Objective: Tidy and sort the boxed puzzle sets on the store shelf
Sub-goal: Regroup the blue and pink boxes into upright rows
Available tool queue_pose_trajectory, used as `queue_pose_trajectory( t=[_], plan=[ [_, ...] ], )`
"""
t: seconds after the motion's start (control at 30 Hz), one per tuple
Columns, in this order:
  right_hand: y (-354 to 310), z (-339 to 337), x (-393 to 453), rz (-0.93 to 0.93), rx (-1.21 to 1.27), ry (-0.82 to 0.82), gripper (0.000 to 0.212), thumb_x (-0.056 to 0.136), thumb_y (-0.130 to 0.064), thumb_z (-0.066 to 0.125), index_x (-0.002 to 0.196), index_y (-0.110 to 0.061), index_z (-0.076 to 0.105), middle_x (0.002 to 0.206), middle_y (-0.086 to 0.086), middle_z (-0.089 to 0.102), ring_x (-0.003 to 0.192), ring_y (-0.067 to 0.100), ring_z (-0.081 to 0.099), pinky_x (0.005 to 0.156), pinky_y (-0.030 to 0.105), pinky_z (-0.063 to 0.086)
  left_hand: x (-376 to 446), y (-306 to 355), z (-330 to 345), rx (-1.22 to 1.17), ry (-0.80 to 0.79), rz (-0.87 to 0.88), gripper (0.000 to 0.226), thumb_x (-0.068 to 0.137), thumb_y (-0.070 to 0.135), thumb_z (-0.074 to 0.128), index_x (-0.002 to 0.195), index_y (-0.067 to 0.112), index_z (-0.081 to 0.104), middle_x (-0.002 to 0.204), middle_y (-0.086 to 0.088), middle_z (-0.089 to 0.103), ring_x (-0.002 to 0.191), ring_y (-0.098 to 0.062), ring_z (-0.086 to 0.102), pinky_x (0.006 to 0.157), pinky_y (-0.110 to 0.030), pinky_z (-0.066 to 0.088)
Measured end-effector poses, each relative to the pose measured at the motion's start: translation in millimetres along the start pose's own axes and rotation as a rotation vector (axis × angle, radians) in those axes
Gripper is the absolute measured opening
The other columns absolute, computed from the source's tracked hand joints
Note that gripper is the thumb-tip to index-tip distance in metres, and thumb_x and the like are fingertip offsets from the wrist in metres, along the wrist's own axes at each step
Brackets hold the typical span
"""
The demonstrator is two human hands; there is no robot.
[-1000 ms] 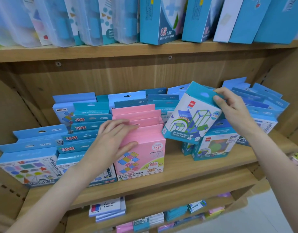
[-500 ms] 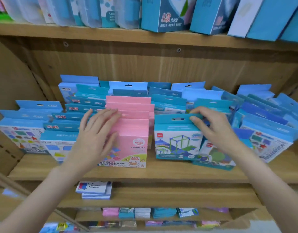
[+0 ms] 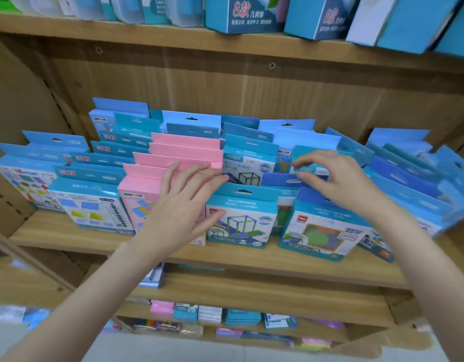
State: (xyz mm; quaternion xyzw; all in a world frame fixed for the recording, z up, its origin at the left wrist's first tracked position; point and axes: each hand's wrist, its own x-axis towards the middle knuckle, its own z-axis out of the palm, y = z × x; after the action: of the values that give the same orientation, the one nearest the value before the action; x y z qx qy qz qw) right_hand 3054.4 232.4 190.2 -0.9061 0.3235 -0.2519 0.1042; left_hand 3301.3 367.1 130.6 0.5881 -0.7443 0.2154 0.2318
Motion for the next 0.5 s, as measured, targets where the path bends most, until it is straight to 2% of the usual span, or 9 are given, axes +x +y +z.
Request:
queue_pose_trajectory(
  t=[0.07, 0.13, 0.27, 0.4, 0.5],
  plan=[
    [7, -8, 8, 0.090, 0.043, -0.186, 0.016, 0.086, -0.014, 0.063, 0.100, -0.013, 0.069, 0.097, 0.000, 0.069, 0.091, 0.012, 0.061, 0.074, 0.008, 0.038, 1, 0, 4, 0.020, 0.006, 0.024, 0.049, 0.087, 0.044, 0.044, 0.129, 0.017, 0.044, 0.123, -0.004, 0.056, 0.122, -0.024, 0.039, 0.108, -0.051, 0.017],
    [12, -9, 16, 0.122, -0.008, -0.244, 0.015, 0.085, -0.009, 0.062, 0.098, -0.012, 0.071, 0.096, 0.003, 0.071, 0.090, 0.014, 0.063, 0.069, 0.011, 0.038, 0, 2, 8, 0.040, 0.011, 0.046, 0.047, 0.086, 0.042, 0.046, 0.128, 0.020, 0.045, 0.119, -0.004, 0.057, 0.119, -0.026, 0.039, 0.107, -0.052, 0.018],
    [12, -8, 23, 0.161, -0.118, -0.204, 0.015, 0.086, -0.008, 0.060, 0.096, -0.011, 0.071, 0.094, 0.006, 0.071, 0.082, 0.014, 0.059, 0.072, 0.019, 0.037, 1, 1, 12, 0.049, 0.026, 0.062, 0.045, 0.084, 0.039, 0.048, 0.126, 0.021, 0.047, 0.114, -0.004, 0.053, 0.114, -0.027, 0.040, 0.105, -0.052, 0.020],
    [17, -13, 13, 0.250, -0.149, -0.110, 0.016, 0.087, -0.006, 0.058, 0.099, -0.008, 0.070, 0.092, 0.007, 0.071, 0.080, 0.014, 0.057, 0.068, 0.016, 0.033, 2, 1, 12, 0.045, 0.023, 0.054, 0.045, 0.083, 0.038, 0.049, 0.125, 0.021, 0.047, 0.110, -0.006, 0.057, 0.113, -0.028, 0.041, 0.105, -0.051, 0.022],
    [21, -19, 7, 0.308, -0.182, -0.055, 0.018, 0.088, -0.006, 0.056, 0.101, -0.007, 0.069, 0.093, 0.009, 0.071, 0.090, 0.022, 0.062, 0.081, 0.028, 0.043, 2, 1, 12, 0.038, -0.008, 0.043, 0.046, 0.084, 0.039, 0.048, 0.127, 0.021, 0.047, 0.113, -0.006, 0.056, 0.115, -0.029, 0.042, 0.106, -0.052, 0.022]
  ],
)
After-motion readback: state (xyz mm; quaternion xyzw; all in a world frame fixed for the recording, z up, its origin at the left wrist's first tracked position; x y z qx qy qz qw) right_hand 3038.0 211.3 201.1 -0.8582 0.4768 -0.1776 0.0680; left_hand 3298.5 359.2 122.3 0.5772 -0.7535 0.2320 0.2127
